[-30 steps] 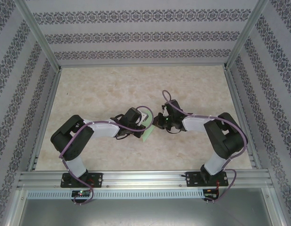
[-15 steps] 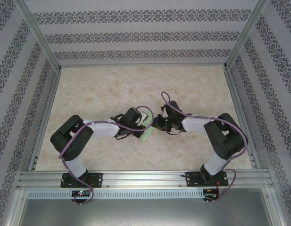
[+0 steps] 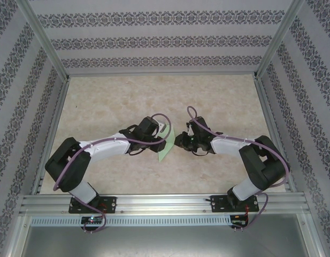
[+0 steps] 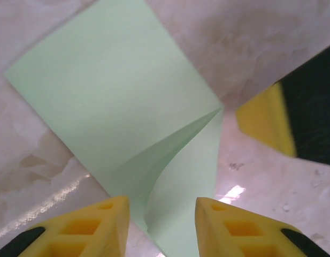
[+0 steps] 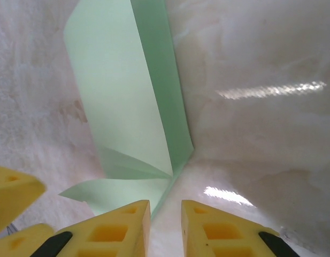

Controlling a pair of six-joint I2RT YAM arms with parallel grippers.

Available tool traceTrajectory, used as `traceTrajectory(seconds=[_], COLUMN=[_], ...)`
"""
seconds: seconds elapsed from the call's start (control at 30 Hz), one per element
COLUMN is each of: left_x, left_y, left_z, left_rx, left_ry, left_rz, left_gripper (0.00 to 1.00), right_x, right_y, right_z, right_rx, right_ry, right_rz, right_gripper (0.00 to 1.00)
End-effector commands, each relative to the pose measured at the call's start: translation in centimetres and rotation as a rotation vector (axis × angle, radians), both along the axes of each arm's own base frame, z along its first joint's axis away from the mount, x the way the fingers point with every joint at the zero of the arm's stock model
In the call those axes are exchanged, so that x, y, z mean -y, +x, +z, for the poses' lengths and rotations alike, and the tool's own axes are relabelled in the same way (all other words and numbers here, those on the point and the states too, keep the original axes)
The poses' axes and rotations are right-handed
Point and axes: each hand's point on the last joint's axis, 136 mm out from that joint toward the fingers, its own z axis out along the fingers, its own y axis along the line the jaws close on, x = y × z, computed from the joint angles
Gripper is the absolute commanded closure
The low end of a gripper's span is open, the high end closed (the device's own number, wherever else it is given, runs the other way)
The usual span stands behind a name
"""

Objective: Fold a paper plane with a square sheet of paper (pick it up from the middle)
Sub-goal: Third fold the triangle at the center of the table.

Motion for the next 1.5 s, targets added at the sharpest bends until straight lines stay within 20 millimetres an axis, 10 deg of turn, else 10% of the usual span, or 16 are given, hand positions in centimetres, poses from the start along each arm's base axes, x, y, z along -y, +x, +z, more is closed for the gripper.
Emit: traceTrajectory(seconds=[0.0, 0.23, 1.47], left_x=[1.1, 2.2, -1.2], left_y=[-0.3, -0.9, -1.1], left_z=[1.7, 0.3, -6.7], left_rx=[-0.029, -0.081, -0.141], left_ry=[-0.075, -0.09, 0.099], left_rz=[-0.013, -0.066, 0.036], left_gripper=[0.73, 0.87, 0.96], right_x=[-0.2, -1.0, -3.7], right_y=[0.2, 0.3, 2.5], right_z=[0.5, 0.0, -0.8], right_rx=[0.021, 0.003, 0.002], right_ry=[0.022, 0.055, 0.087], right_rz=[-0.011, 0.003, 0.074], right_gripper=[0.75, 0.72, 0.71])
